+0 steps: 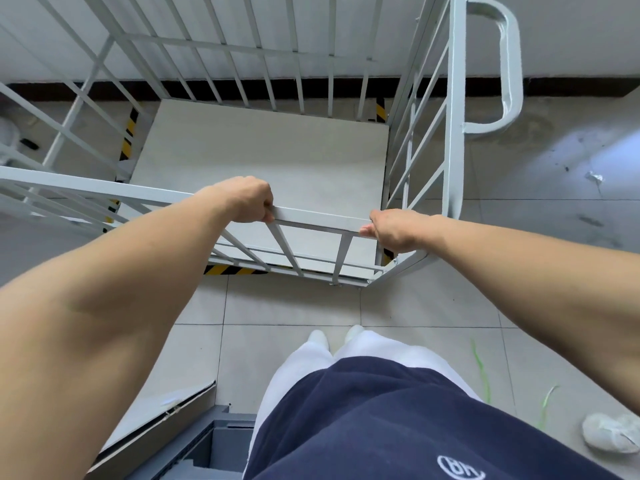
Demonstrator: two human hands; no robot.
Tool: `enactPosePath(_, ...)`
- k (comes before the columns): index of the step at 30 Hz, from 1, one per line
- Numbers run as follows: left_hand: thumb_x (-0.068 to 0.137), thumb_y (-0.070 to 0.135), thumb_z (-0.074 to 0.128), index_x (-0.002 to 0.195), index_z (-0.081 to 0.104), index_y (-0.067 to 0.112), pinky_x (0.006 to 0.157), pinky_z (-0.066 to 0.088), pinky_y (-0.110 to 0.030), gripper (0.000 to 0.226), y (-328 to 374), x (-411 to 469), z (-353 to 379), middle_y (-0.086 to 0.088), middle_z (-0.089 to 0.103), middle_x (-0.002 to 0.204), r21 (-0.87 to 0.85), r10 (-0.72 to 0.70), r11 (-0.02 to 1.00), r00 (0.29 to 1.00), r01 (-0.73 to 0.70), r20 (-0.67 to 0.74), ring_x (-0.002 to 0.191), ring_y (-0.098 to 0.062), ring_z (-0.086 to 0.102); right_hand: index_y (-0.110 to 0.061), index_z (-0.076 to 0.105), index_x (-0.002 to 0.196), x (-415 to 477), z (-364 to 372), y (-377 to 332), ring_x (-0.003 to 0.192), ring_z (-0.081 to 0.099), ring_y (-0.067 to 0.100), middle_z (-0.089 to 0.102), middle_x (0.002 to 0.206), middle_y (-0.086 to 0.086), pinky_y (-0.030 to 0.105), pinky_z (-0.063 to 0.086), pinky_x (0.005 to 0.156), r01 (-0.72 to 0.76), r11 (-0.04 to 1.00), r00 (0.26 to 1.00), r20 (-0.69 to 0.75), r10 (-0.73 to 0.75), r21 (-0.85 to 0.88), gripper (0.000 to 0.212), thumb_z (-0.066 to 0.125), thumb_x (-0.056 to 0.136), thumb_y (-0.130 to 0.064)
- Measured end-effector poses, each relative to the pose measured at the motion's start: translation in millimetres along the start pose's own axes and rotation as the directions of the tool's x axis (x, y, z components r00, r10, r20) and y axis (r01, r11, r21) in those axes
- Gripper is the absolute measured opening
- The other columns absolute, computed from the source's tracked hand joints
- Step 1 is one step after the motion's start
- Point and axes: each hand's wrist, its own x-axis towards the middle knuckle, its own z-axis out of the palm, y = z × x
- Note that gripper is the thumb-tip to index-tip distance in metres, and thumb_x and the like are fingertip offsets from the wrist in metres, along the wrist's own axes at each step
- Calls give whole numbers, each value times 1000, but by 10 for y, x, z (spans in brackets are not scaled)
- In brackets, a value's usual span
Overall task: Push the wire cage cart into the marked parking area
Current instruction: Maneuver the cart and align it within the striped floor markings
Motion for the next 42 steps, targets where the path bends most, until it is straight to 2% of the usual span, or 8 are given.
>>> enactPosePath(7,90,31,60,109,69,10,87,52,-38,29,316,150,-80,-15,66,111,20,80,997,995,-79,-60,102,-36,60,-9,45,111,-10,-171,304,95,50,32,58,121,19,36,38,79,-97,995,995,-12,97,12,42,27,100,-46)
enactPosePath(12,90,33,60,110,69,12,84,51,-37,30,426,223,-118,-13,65,112,57,49,997,998,-47,-29,103,-35,60,-15,40,99,16,-116,406,108,56,34,59,121,16,40,45,91,-109,992,993,-49,112,58,31,29,100,-44)
enactPosePath(17,89,33,62,108,70,13,88,53,-39,28,403,235,-87,-13,67,108,24,-14,1000,1000,14,-9,99,-35,61,-8,46,122,-24,-177,337,116,54,33,58,125,15,37,42,92,-109,993,994,-19,110,41,43,30,101,-42)
enactPosePath(29,89,35,62,110,70,15,83,50,-34,31,416,260,-147,-11,66,109,60,20,998,1000,-22,21,101,-33,60,-3,52,128,-82,-360,153,126,49,32,53,135,14,38,40,101,-169,985,983,63,171,-28,47,27,104,-34)
enactPosePath(31,88,38,61,110,70,15,82,50,-34,32,401,269,-160,-10,67,110,94,59,994,998,-61,15,102,-33,61,-2,54,125,-83,-381,102,123,51,32,55,132,13,37,41,99,-185,982,980,69,187,-35,43,28,104,-29)
enactPosePath(35,92,40,55,110,67,15,83,49,-34,34,323,272,-162,-8,67,110,144,151,978,988,-152,20,103,-32,60,-3,57,93,35,-310,11,89,52,29,64,114,18,30,42,77,-202,979,979,35,200,33,23,36,98,-11)
enactPosePath(39,96,44,47,110,64,15,78,43,-32,35,166,257,-105,-7,65,110,53,223,973,974,-225,45,96,-29,55,-5,57,95,92,-363,-224,90,49,27,55,96,11,28,36,77,-125,967,992,-3,129,223,37,39,100,-37)
enactPosePath(42,98,44,44,121,59,17,88,43,-35,38,-29,262,-85,-6,63,118,-35,237,972,965,-234,111,106,-29,56,-7,51,93,156,-348,-454,88,48,28,54,93,12,29,35,75,-129,967,991,-2,133,219,39,39,99,-43)
